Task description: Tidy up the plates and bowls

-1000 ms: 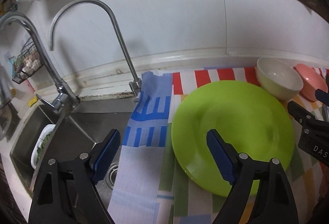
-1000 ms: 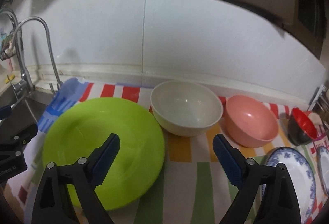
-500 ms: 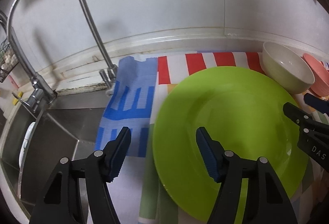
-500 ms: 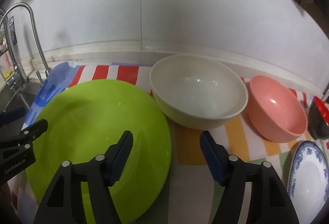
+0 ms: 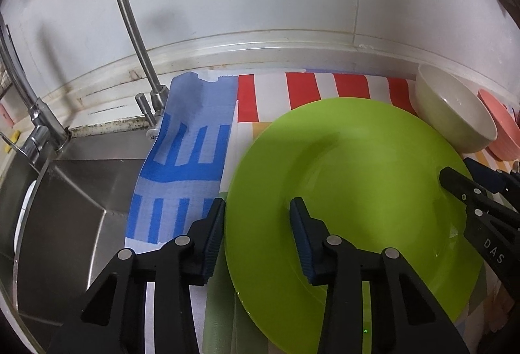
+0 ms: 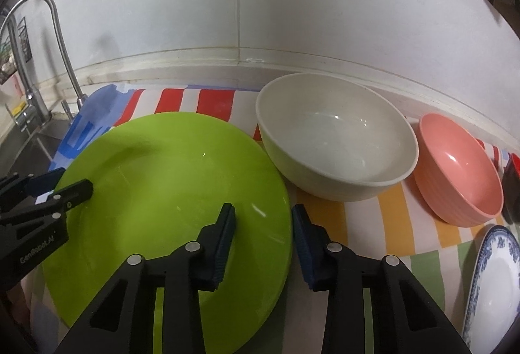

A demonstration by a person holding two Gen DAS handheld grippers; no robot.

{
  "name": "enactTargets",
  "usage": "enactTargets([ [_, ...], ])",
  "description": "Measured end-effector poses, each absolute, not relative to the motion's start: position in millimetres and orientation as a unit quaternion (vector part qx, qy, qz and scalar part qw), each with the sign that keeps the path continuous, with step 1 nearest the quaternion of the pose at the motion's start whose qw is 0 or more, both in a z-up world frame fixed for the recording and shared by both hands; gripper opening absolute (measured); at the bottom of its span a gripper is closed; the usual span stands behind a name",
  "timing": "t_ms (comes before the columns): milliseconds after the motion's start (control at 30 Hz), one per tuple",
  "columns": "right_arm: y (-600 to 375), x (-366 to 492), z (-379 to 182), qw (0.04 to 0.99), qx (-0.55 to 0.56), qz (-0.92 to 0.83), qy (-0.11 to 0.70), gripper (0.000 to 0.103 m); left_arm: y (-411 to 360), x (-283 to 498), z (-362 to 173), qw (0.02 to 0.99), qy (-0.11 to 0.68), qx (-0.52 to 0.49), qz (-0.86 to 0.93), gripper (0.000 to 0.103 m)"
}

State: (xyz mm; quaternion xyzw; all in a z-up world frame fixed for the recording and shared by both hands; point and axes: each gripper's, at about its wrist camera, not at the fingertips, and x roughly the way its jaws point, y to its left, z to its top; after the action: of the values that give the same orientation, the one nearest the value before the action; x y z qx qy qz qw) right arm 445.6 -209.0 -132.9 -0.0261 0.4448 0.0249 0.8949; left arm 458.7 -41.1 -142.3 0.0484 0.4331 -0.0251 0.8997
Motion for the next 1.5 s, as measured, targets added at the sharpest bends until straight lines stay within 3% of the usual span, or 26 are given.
enactTargets([
  [667, -208, 418, -99, 0.889, -0.012, 0.027, 0.456, 0.036, -35, 413, -109, 0.906, 0.421, 0.041, -0.003, 0.039],
  [1033, -215, 354, -70, 0.89, -0.017, 0.013, 0.455, 0.036, -40, 347, -91, 0.907, 0.419, 0.044, -0.019, 0.039],
  [1500, -215, 276, -72, 0.871, -0.014, -0.006, 0.49, 0.036, -41, 277, -107, 0.886, 0.457, 0.06, -0.047, 0.04],
])
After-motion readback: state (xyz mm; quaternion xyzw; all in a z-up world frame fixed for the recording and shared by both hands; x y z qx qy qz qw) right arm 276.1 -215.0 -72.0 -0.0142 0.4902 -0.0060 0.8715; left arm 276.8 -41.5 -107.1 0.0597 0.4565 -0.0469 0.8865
